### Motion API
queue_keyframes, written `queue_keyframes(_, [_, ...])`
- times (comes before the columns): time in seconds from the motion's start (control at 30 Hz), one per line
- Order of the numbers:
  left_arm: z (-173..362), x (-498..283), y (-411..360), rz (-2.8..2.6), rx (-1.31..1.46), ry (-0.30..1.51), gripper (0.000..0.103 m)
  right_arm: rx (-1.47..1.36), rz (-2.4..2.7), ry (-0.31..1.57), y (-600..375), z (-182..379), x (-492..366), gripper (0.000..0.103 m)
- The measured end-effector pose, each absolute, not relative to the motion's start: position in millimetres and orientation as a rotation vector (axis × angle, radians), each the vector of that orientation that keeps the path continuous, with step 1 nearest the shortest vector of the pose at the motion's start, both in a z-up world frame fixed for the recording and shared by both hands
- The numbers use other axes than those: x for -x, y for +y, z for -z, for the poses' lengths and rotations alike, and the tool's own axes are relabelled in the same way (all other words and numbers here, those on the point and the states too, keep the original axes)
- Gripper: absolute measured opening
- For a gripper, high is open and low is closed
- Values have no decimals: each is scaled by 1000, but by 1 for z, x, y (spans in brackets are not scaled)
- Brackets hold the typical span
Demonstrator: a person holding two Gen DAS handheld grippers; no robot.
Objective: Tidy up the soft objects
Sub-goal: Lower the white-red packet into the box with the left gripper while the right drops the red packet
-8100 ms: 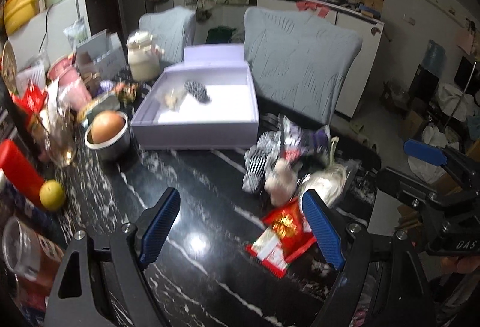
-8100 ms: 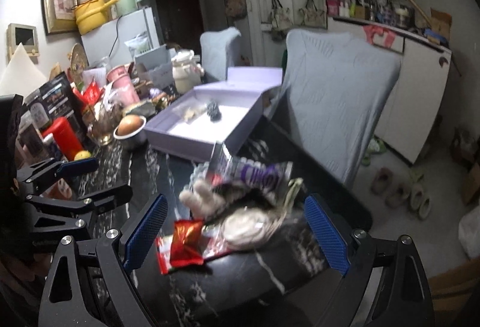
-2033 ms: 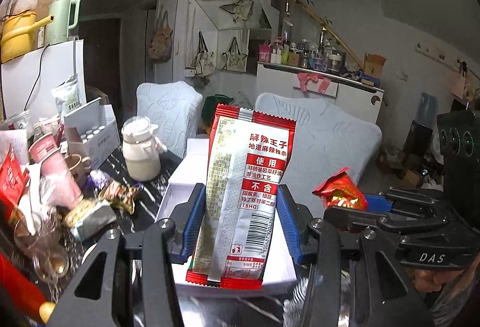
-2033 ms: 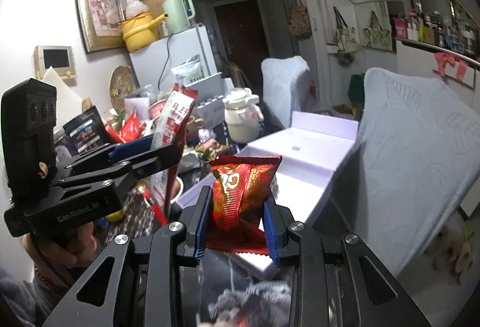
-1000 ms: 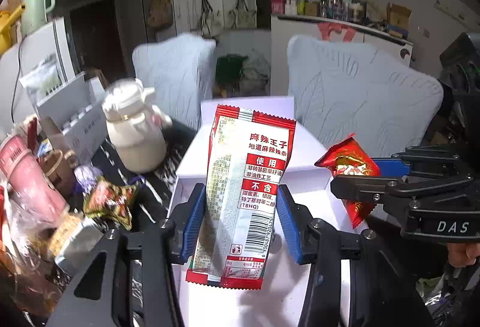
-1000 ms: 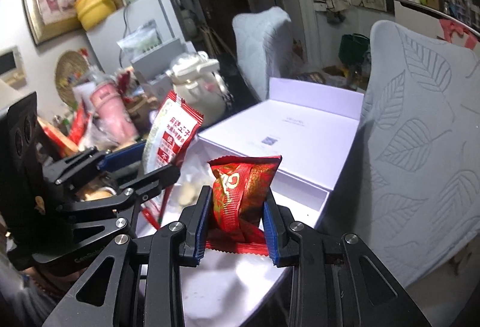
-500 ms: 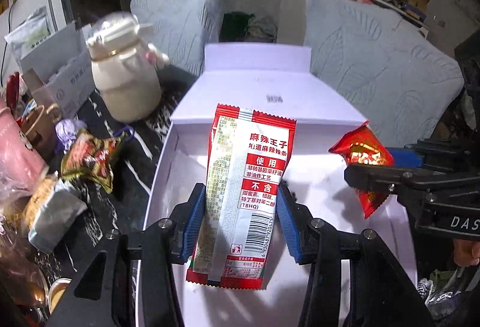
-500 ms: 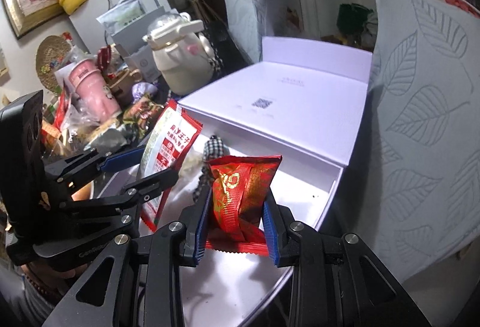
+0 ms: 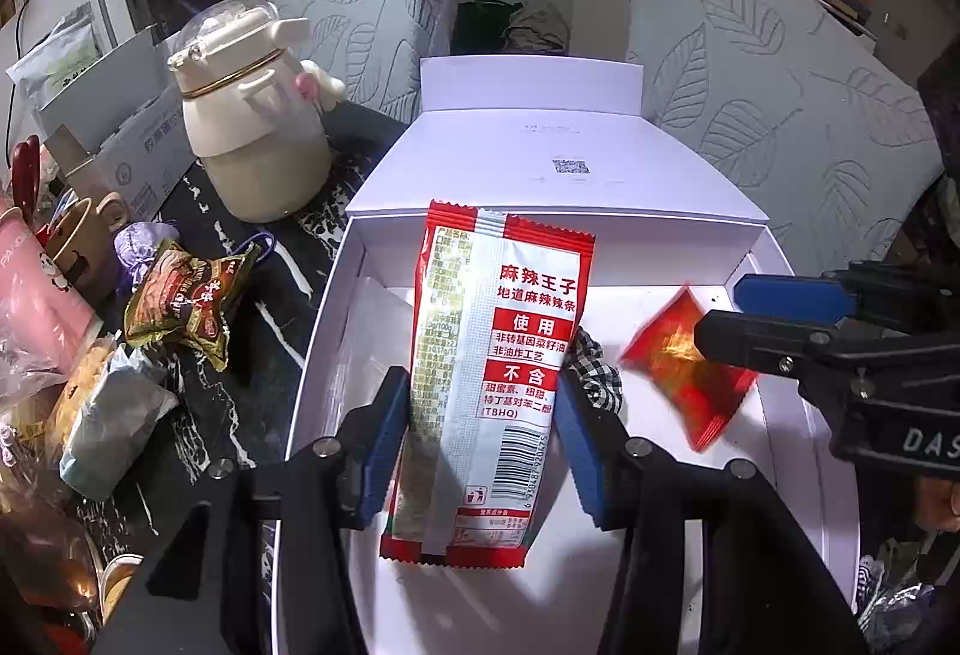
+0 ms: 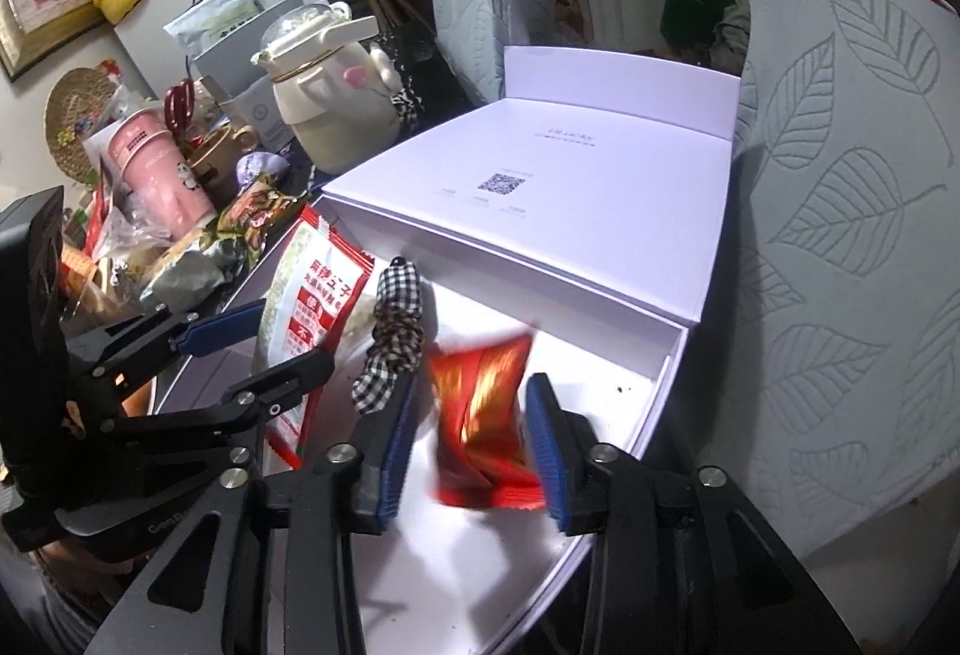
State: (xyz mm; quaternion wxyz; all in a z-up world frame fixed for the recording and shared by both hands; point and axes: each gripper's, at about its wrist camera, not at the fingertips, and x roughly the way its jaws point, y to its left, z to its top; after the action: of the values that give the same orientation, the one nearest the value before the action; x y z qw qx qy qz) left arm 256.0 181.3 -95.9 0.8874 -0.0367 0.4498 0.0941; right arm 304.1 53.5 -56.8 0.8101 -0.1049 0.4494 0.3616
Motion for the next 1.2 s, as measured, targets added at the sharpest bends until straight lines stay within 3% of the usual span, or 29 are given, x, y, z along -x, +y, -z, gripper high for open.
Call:
queue_keyframes(0.1, [96,-256,181,-207,73,938,55,224,-766,954,53,55,-303,47])
queue_keyframes(0.2, [93,-253,182,-232,73,931,66,228,-761,958,52,53,-301,50])
queue_keyframes(0.67, [58,-241,175,-220,98,857,67,248,-740,875,41,19,-280,50])
queue_keyframes(1.2, [-28,-191,145,-255,23,711,67,211,-757,720,18,-50,-234,50])
